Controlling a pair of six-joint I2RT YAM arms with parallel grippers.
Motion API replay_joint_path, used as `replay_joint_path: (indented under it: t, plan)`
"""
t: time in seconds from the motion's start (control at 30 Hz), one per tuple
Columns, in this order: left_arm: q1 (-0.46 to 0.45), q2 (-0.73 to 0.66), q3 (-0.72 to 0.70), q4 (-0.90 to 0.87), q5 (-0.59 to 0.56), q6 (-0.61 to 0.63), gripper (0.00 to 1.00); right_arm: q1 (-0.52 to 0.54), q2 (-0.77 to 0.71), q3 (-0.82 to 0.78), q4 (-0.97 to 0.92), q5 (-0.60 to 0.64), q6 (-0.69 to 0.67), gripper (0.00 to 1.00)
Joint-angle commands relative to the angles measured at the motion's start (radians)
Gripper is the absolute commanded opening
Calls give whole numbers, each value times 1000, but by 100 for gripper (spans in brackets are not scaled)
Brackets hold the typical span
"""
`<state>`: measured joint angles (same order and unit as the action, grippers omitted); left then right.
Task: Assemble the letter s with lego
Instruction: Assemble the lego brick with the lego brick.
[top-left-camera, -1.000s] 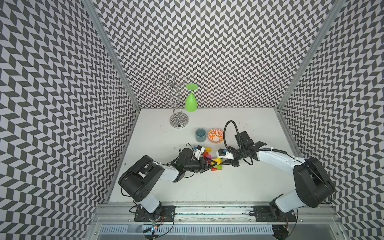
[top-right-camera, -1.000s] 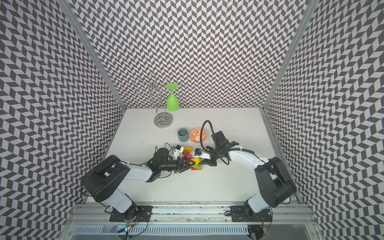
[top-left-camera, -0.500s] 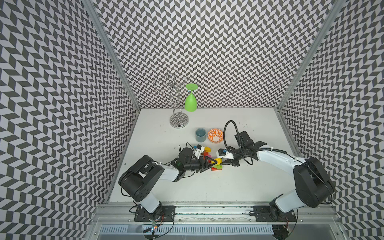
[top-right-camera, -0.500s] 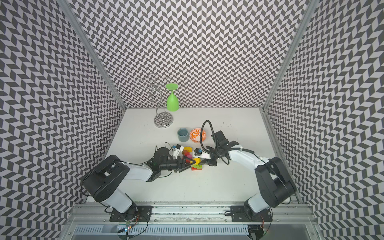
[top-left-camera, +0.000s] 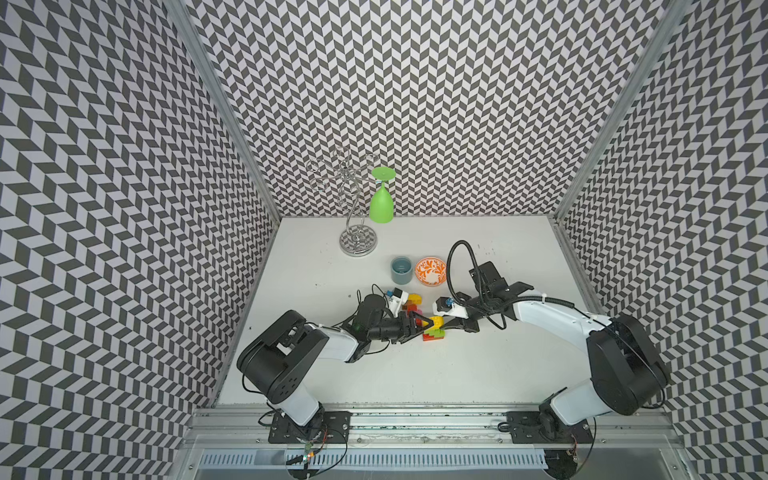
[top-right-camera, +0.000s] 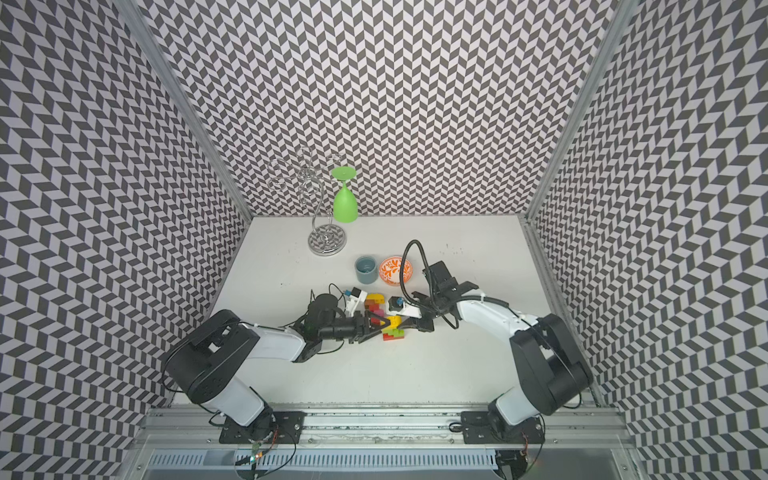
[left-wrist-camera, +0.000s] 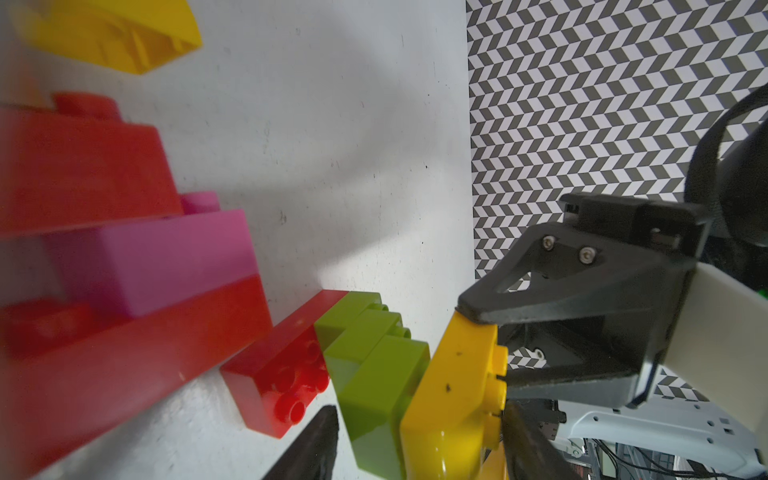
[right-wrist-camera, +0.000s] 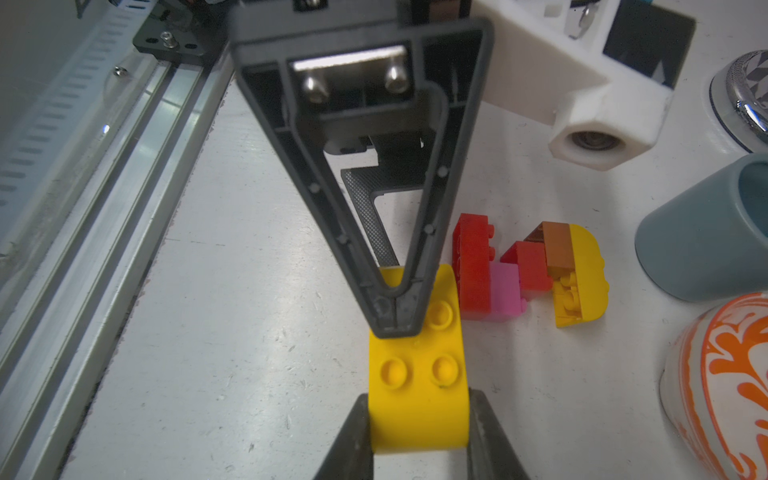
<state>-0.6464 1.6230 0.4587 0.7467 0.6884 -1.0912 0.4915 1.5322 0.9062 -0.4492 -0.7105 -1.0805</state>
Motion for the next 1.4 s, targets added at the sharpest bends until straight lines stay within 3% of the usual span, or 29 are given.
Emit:
replay_joint_path:
  t: [0.0,1.37]
  plan:
    - [4,9,10,13,-1,11,64,-5,3,17,-16,26,-13,8]
    - [2,38,-6,33,3,9,55,-20,46,51,-54,27,-36,7]
